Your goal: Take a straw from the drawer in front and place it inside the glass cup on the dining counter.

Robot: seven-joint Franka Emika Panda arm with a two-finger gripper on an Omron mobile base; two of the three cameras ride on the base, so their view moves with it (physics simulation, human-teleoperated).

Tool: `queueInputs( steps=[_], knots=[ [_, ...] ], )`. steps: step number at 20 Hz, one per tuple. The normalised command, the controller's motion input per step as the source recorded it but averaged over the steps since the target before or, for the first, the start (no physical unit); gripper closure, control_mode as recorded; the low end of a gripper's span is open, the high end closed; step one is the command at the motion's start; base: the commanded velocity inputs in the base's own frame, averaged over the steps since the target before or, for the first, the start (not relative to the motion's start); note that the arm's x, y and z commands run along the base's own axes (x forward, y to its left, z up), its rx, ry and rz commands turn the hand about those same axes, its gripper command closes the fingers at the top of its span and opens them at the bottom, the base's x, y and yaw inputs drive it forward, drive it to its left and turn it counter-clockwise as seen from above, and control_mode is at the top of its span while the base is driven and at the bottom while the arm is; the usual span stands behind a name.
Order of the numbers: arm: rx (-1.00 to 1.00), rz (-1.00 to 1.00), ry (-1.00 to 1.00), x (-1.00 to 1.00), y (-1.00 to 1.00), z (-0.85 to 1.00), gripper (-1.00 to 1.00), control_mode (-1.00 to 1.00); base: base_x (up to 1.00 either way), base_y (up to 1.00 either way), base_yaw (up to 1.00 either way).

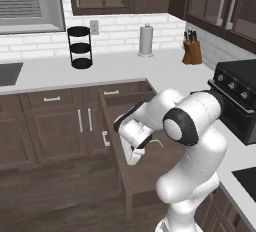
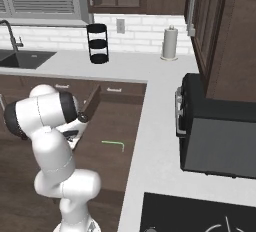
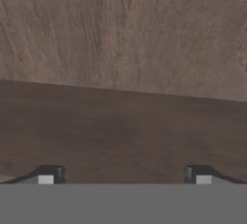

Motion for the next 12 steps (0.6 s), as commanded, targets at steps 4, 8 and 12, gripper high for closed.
queueInputs(
  steps=[4,8,12],
  knots=[
    [0.00,-0.08,0.00,-0.03,0.85,-0.09,-1.00,-1.00,0.00,0.00,0.00],
    [0.00,-0.09,0.00,0.00,0.78,-0.04,-1.00,-1.00,0.00,0.00,0.00],
    [0.00,-0.11,-0.03,0.00,0.20,0.00,-1.00,-1.00,0.00,0.00,0.00]
  ],
)
